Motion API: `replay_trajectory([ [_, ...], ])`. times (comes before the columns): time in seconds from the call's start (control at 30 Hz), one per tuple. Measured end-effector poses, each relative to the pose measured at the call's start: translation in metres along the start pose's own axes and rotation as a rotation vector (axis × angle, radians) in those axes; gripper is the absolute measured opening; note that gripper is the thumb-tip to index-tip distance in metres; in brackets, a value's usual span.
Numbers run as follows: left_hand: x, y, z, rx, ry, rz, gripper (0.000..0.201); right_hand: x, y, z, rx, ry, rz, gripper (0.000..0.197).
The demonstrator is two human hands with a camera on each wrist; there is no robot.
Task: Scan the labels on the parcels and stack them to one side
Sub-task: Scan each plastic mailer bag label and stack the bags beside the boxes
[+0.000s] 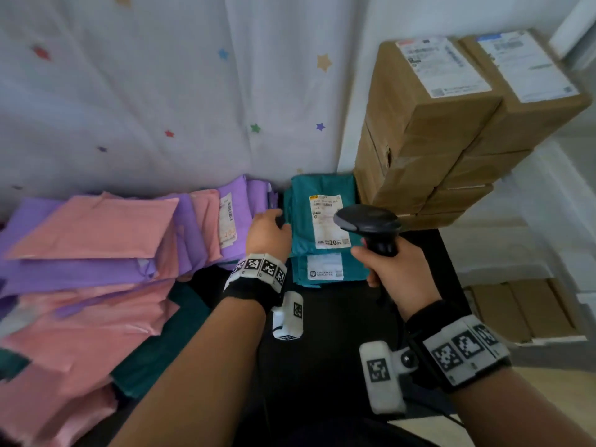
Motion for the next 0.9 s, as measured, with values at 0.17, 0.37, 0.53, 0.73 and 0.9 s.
replay_trajectory([
  [0.17, 0.088, -0.011, 0.025, -0.074, 0.054, -0.255, 0.033, -0.036, -0.022, 0.017, 0.033, 0.092, 0.177, 0.017],
  [0.37, 0.171, -0.004, 0.072, -0.142, 0.289, -0.402, 0.036, -0.082, -0.058, 0.038, 0.152, 0.101, 0.255, 0.017],
  [0.53, 0.202, 0.019, 0.120, -0.108, 0.536, -0.257, 0.044, -0.115, -0.084, 0.048, 0.164, 0.070, 0.251, 0.016],
  [0.73, 0.218, 0.036, 0.147, -0.197, 0.572, -0.215, 0.031, -0.143, -0.112, 0.055, 0.153, 0.044, 0.193, 0.015],
  [0.9, 0.243, 0.038, 0.120, -0.291, 0.271, -0.395, 0.020, -0.145, -0.118, 0.061, 0.155, 0.051, 0.077, 0.016],
])
Point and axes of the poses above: each hand's wrist, its own y-axis towards the middle knuckle, its own x-axis out of the back of the hand, z = x × y, the point moved 7 cm from there along y, towards the middle knuckle, and after that the axes turned 13 degrees about -z, right-handed, at the moved point
